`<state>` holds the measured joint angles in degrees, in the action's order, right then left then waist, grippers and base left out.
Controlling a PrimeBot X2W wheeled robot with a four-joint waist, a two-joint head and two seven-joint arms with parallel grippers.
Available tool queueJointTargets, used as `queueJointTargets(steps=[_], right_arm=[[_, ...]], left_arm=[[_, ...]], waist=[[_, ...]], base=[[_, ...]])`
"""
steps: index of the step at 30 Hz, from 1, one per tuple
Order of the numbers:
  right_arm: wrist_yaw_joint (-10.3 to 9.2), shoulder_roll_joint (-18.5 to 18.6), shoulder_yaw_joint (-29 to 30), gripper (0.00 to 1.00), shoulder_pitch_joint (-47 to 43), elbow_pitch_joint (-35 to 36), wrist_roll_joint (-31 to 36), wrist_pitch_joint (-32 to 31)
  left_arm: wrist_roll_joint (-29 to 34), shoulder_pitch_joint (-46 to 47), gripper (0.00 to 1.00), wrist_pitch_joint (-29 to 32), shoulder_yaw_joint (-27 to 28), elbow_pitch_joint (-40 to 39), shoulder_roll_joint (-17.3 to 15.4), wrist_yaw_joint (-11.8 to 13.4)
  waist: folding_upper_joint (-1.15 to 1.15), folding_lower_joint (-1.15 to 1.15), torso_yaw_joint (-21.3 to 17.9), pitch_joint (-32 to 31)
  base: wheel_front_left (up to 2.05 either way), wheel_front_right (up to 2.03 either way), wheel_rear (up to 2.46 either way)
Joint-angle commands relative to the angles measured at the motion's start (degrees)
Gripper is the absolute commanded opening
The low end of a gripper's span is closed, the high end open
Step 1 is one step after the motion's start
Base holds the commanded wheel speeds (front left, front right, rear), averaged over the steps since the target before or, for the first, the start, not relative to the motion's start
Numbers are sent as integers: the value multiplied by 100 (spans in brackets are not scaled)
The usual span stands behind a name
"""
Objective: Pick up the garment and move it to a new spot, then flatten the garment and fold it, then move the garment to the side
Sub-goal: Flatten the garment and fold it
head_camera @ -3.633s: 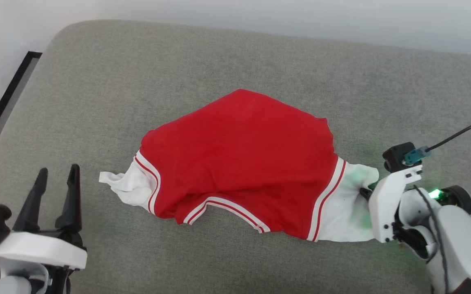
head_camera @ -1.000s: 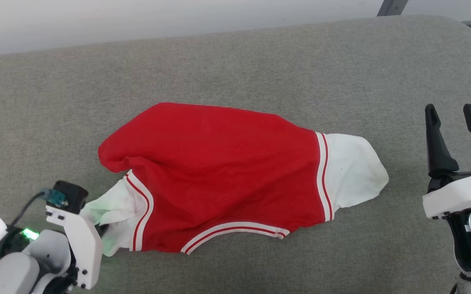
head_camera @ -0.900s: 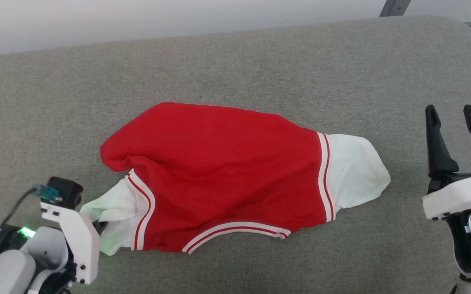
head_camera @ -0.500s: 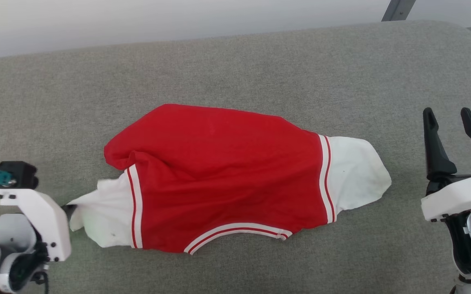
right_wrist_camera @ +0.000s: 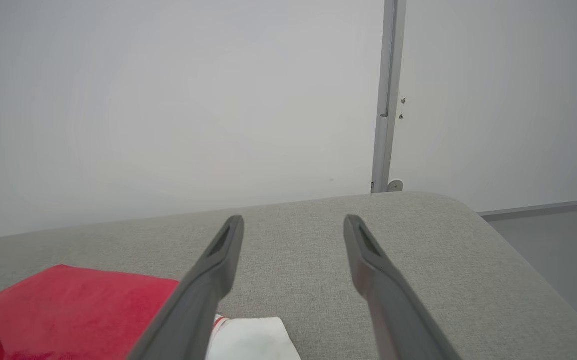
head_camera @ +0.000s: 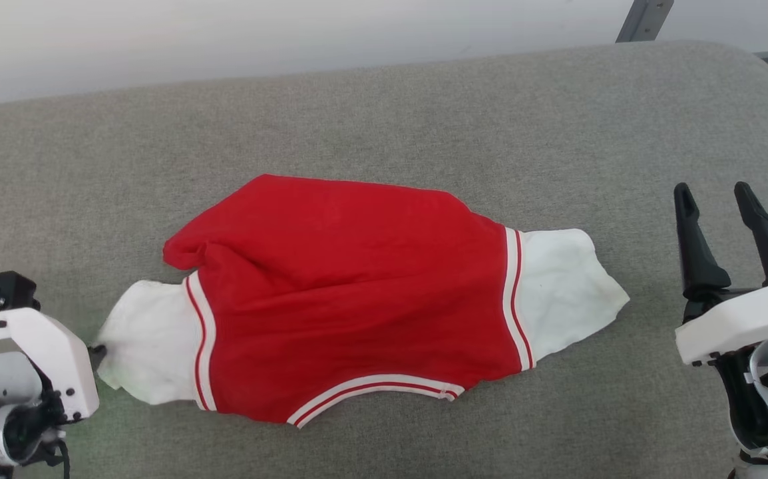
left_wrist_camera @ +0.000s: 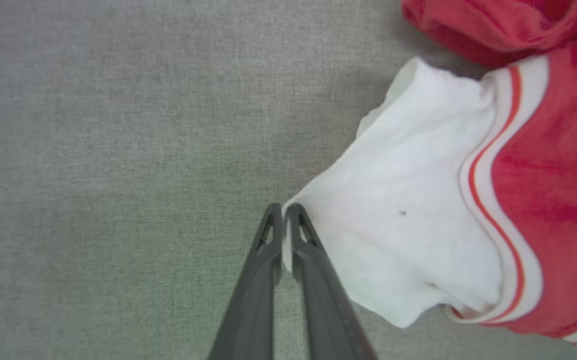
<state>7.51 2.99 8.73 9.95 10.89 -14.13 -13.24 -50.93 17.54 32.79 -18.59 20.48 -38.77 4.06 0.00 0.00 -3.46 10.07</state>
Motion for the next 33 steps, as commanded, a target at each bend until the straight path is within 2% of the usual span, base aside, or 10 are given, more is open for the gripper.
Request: queueJointTargets(steps=[1,8,16,21,29,30,31,32,33], right_arm=[[-4,-11,-16,100,-58,21,-31,-17],[-4,-11,-56,100,-116,145,-45,-86],[-4,-10,-119,100,-113,230,-149,-131],[-4,-10,-171,100,-58,273,-193,-182],[-4,28,-378,100,-145,219,-223,-501],[-4,50,-432,100,-163,187,-260,-583],[-4,105,-476,100,-175,141,-276,-677],[-4,160,-519,100,-174,78,-304,-772],[-4,209,-568,100,-173,6,-335,-908]], left_arm=[[-93,97,100,50,-2,22,14,-24],[-170,374,100,828,-186,58,-100,3],[257,832,100,1291,-598,329,-262,-28],[205,1062,100,1429,-649,877,-104,-38],[-185,1087,100,1617,-727,1604,592,-137],[-209,1072,89,1708,-761,1674,667,-149],[-238,1066,9,1764,-808,1712,725,-201],[-317,1060,0,1824,-807,1767,797,-206],[-316,1072,0,1889,-854,1796,841,-254]], waist=[[0,0,-4,-16],[0,0,-25,-62],[0,0,-135,65],[0,0,-251,214],[0,0,-298,381],[0,0,-285,391],[0,0,-266,403],[0,0,-248,410],[0,0,-226,422]], base=[[0,0,0],[0,0,0],[0,0,0],[0,0,0],[0,0,0],[0,0,0],[0,0,0],[0,0,0],[0,0,0]])
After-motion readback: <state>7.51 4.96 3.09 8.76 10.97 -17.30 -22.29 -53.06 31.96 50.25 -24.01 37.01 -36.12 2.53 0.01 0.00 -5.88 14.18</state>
